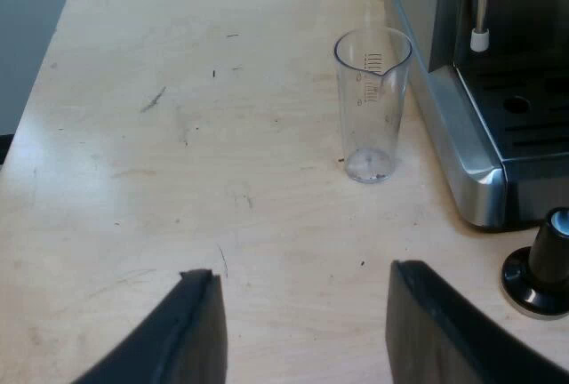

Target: Place mug into machine

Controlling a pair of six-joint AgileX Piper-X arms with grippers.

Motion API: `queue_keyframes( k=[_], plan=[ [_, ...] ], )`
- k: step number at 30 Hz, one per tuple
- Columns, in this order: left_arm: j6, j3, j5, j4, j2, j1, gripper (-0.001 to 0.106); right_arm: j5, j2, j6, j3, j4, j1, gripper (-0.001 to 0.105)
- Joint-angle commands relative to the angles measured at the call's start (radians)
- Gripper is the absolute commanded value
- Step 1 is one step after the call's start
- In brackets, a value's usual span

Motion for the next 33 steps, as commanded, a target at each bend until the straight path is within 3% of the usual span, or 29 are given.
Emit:
queue_keyframes(
  k=[1, 17, 21, 27, 33],
  plan=[
    [-0.003, -0.004, 0.002, -0.014, -0.038, 0.000, 0.044, -0.002, -0.046, -0.010, -0.006, -0.006, -0.004, 0.056],
    [-0.003, -0.004, 0.012, -0.014, -0.038, 0.000, 0.044, -0.002, -0.046, -0.022, -0.013, -0.008, -0.004, 0.056],
    [-0.003, -0.021, 0.054, -0.007, -0.038, 0.000, 0.045, -0.002, -0.035, -0.087, -0.050, 0.001, -0.004, 0.056],
    [-0.003, -0.060, 0.101, -0.007, -0.005, -0.009, 0.063, -0.018, 0.041, -0.176, -0.136, 0.007, -0.004, 0.056],
    [-0.005, -0.099, 0.133, -0.007, 0.043, -0.034, 0.063, -0.091, 0.158, -0.205, -0.232, 0.007, -0.004, 0.056]
  ],
)
